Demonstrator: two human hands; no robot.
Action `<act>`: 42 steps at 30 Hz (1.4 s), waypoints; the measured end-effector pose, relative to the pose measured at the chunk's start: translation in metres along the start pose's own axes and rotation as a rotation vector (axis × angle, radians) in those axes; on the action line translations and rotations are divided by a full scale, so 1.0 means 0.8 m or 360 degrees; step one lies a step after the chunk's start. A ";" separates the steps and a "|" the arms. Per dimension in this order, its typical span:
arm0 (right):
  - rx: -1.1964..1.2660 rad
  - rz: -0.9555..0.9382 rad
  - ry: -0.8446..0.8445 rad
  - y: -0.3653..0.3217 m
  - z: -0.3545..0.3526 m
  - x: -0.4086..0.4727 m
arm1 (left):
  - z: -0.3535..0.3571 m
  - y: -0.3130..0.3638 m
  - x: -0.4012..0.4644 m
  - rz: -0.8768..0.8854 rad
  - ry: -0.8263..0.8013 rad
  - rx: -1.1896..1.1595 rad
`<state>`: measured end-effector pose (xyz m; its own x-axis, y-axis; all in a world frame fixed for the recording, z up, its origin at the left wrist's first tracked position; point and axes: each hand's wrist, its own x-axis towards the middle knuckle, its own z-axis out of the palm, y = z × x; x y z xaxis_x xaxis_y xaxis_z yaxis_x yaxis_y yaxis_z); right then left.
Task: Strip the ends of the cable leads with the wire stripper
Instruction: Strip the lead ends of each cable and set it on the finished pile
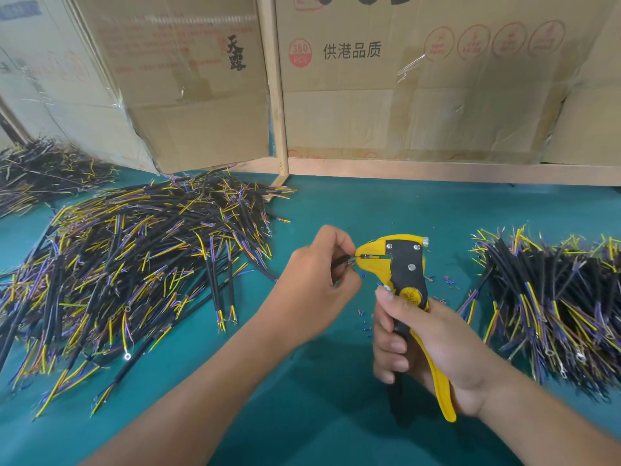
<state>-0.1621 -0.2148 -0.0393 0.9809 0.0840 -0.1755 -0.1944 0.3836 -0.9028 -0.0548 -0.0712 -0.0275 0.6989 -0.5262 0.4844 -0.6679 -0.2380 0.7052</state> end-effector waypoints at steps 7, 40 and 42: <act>-0.0015 0.0002 0.0092 -0.005 -0.002 -0.001 | -0.003 -0.001 0.000 -0.0034 -0.0002 0.0045; 0.0233 0.0037 0.0035 -0.005 -0.011 0.005 | -0.013 -0.014 0.006 -0.0384 -0.0161 -0.0912; 0.0248 0.0045 0.0026 -0.005 -0.012 0.006 | -0.011 -0.018 0.005 -0.0395 -0.0183 -0.0723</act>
<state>-0.1565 -0.2249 -0.0403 0.9747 0.0825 -0.2075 -0.2198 0.5197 -0.8256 -0.0403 -0.0631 -0.0311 0.7724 -0.5910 0.2325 -0.2899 -0.0024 0.9571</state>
